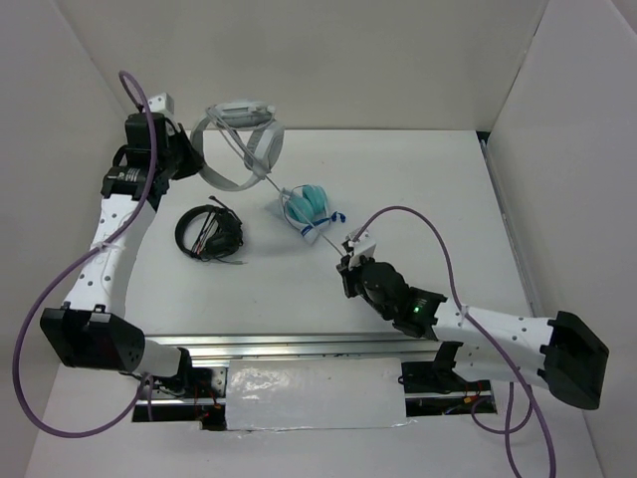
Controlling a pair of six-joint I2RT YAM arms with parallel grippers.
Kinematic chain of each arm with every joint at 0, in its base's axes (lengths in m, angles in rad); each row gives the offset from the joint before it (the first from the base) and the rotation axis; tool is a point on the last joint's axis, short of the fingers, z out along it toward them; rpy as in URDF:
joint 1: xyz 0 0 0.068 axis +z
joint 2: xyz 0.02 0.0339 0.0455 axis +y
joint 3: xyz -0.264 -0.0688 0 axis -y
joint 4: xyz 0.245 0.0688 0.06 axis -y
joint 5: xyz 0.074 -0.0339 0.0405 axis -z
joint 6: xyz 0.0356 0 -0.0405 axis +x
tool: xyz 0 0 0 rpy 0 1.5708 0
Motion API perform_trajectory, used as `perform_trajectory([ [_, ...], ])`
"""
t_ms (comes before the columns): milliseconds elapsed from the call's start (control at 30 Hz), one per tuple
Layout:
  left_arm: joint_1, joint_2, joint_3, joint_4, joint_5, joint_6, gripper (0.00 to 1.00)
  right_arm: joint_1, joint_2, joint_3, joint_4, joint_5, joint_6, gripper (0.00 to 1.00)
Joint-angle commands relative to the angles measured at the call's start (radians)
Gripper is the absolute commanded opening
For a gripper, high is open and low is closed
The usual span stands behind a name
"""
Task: Wrap the headphones
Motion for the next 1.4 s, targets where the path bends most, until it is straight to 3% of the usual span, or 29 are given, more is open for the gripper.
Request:
perform_trajectory([
  [0, 0.002, -0.039, -0.052, 0.167, -0.106, -0.026, 0.00, 0.033, -0.089, 0.045, -0.086, 0.077, -0.067, 0.00],
  [133, -0.054, -0.008, -0.094, 0.136, -0.234, -0.049, 0.00, 0.091, -0.175, 0.135, -0.196, 0.027, -0.158, 0.00],
  [333, -0.160, 0.010, -0.206, 0.151, -0.349, -0.028, 0.00, 0.217, -0.224, 0.211, -0.221, -0.145, -0.459, 0.00],
  [567, -0.361, -0.007, -0.330, 0.172, -0.465, 0.009, 0.00, 0.229, -0.135, 0.408, -0.245, -0.082, -0.705, 0.00],
  [667, -0.433, -0.016, -0.384, 0.175, -0.478, -0.015, 0.00, 0.174, -0.085, 0.492, -0.222, -0.105, -0.655, 0.00],
  [767, -0.513, -0.023, -0.444, 0.209, -0.475, -0.013, 0.00, 0.100, -0.020, 0.592, -0.308, -0.223, -0.517, 0.00],
  [900, -0.603, -0.013, -0.479, 0.234, -0.449, 0.010, 0.00, 0.067, 0.039, 0.582, -0.282, -0.249, -0.492, 0.00],
  [1133, -0.775, -0.033, -0.546, 0.295, -0.482, 0.020, 0.00, -0.108, 0.115, 0.583, -0.347, -0.448, -0.422, 0.00],
  [1367, -0.841, -0.023, -0.573, 0.326, -0.426, 0.020, 0.00, -0.260, 0.107, 0.528, -0.374, -0.568, -0.497, 0.00],
])
